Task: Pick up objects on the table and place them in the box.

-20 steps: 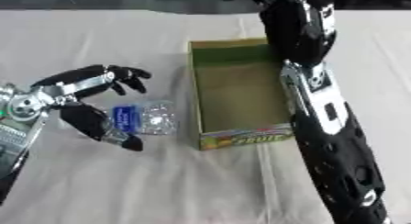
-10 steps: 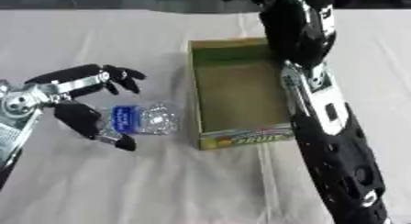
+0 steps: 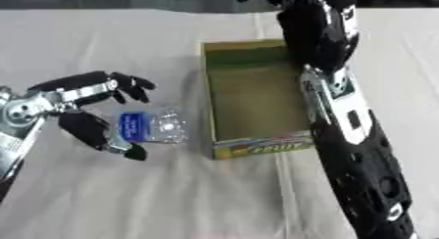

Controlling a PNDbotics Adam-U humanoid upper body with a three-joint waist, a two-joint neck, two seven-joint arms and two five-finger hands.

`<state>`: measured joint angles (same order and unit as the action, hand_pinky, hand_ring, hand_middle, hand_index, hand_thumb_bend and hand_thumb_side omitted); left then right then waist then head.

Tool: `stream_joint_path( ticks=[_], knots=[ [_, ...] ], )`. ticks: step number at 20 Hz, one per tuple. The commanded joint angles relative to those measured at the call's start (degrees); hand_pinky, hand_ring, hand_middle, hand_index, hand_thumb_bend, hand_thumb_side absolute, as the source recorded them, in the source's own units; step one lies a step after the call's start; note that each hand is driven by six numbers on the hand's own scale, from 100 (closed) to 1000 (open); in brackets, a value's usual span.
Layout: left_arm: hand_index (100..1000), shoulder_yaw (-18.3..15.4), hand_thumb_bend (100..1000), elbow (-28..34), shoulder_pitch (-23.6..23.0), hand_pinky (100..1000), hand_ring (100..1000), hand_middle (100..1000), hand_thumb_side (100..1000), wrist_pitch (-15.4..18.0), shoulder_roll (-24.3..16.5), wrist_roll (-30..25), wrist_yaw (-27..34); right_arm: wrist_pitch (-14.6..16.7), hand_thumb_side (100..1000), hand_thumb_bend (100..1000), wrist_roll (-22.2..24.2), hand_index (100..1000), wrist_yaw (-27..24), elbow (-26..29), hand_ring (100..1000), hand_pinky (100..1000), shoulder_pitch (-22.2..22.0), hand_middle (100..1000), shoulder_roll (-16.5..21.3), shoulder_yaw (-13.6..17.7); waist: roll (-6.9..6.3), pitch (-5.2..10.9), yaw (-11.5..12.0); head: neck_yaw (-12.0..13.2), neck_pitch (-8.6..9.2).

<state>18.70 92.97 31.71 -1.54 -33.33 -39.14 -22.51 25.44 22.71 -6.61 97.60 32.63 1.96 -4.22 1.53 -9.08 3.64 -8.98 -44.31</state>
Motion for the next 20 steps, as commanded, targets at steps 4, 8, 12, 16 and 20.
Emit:
stream_joint_path(
  ticks=[4, 8, 12, 16, 20],
  knots=[
    [952, 0.41, 803, 0.14, 0.4, 765, 846, 744, 518, 0.61, -1.13, -0.62, -0.32, -0.04, 1000, 416, 0.27, 930, -0.49, 1.59, 837, 616, 0.58, 883, -0.04, 0.02, -0.37, 0.57, -0.05, 0.66, 0.2],
    [951, 0.82, 801, -0.05, 0.54, 763, 844, 742, 519, 0.96, -1.27, -1.03, -0.49, -0.13, 1000, 415, 0.37, 931, -0.51, 1.63, 837, 616, 0.53, 883, -0.01, 0.01, -0.5, 0.49, -0.06, 0.71, 0.2],
    [950, 1.58, 812, -0.26, 0.96, 760, 842, 738, 517, 1.26, -1.97, -1.74, -0.97, -0.26, 1000, 415, 0.48, 932, -0.53, 1.66, 838, 616, 0.44, 883, 0.01, -0.01, -0.72, 0.45, -0.14, 0.75, 0.2],
    [949, 2.2, 816, -0.38, 1.4, 757, 841, 734, 516, 1.53, -2.95, -2.39, -1.48, -0.47, 1000, 414, 0.61, 933, -0.55, 1.72, 839, 616, 0.27, 884, 0.02, -0.06, -1.05, 0.43, -0.21, 0.8, 0.2],
    [948, 2.36, 812, -0.38, 1.57, 754, 838, 732, 521, 1.58, -3.36, -2.55, -1.64, -0.67, 1000, 413, 0.73, 934, -0.57, 1.8, 838, 616, 0.17, 884, 0.02, -0.07, -1.23, 0.4, -0.24, 0.84, 0.2]
  ],
)
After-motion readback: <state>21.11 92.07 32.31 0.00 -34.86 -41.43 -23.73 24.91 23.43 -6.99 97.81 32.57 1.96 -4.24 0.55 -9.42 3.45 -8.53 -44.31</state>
